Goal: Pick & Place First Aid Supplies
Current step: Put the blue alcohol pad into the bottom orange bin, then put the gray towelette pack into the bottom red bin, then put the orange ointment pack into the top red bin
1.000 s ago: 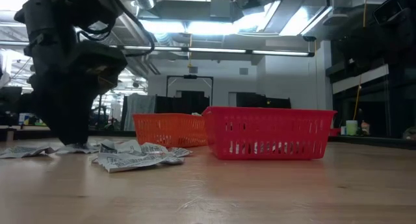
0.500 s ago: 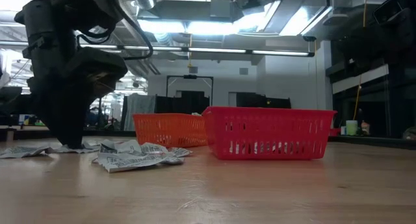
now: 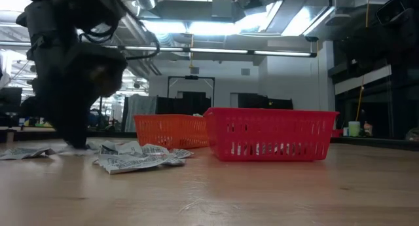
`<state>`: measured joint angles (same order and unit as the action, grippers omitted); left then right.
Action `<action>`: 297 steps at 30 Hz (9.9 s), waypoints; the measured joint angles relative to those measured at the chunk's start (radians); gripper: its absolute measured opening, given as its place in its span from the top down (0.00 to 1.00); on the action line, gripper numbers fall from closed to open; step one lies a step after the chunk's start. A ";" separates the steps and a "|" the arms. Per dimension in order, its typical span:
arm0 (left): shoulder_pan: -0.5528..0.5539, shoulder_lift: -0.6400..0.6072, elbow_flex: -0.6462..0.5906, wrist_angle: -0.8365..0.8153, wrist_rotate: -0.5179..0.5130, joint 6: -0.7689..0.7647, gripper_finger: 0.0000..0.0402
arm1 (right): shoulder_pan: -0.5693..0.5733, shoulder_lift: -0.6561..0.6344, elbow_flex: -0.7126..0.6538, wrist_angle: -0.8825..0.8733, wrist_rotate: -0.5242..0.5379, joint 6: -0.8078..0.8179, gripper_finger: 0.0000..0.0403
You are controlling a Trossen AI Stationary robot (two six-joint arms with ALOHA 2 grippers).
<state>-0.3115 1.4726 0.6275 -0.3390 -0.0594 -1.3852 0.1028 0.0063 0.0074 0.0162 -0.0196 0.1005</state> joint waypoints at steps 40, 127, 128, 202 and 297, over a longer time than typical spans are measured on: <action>0.320 -0.296 0.005 0.382 -0.208 0.557 0.99 | 0.000 0.000 0.000 0.000 0.000 0.000 0.60; -0.158 0.041 0.368 -0.379 0.075 1.164 0.74 | 0.000 0.000 0.000 0.000 0.000 0.000 0.60; -0.158 0.055 0.368 -0.386 0.074 1.164 0.75 | 0.000 0.000 0.000 0.000 0.000 0.000 0.60; 0.034 0.003 0.112 0.323 0.730 0.812 0.99 | 0.000 0.000 0.000 0.000 0.000 0.000 0.60; 0.253 0.401 0.700 0.146 0.090 1.161 0.76 | 0.000 0.000 0.000 0.000 0.000 0.000 0.60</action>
<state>-0.0589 1.8739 1.3271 -0.1933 0.0303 -0.2241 0.1031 0.0063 0.0074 0.0162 -0.0196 0.1002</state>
